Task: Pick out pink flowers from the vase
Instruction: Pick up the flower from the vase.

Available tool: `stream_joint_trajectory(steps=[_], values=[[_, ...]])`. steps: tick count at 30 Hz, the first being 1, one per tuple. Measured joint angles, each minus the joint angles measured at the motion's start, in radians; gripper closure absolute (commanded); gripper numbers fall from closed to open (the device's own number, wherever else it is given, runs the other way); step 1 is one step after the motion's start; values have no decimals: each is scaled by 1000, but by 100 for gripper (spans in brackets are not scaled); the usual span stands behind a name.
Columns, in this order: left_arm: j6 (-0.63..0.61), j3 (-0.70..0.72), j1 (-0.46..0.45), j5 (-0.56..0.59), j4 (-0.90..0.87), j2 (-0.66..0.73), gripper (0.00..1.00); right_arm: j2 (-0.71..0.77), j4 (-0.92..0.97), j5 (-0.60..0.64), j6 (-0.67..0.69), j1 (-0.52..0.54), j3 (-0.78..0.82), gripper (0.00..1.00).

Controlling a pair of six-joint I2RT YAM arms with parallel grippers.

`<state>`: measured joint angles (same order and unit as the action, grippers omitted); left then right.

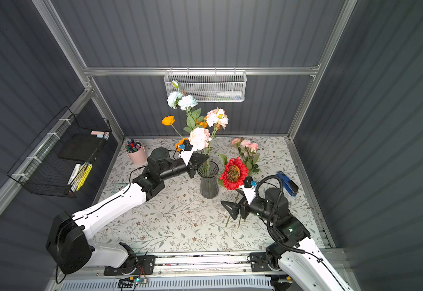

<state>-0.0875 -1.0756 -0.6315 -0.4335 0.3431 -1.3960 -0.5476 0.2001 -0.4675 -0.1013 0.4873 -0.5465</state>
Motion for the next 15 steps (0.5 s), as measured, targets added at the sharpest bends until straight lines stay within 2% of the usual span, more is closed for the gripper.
stream_joint_trajectory(steps=[15], values=[[-1, -74, 0, 0, 23, 13, 98, 34, 31, 36, 19, 0, -31, 1]])
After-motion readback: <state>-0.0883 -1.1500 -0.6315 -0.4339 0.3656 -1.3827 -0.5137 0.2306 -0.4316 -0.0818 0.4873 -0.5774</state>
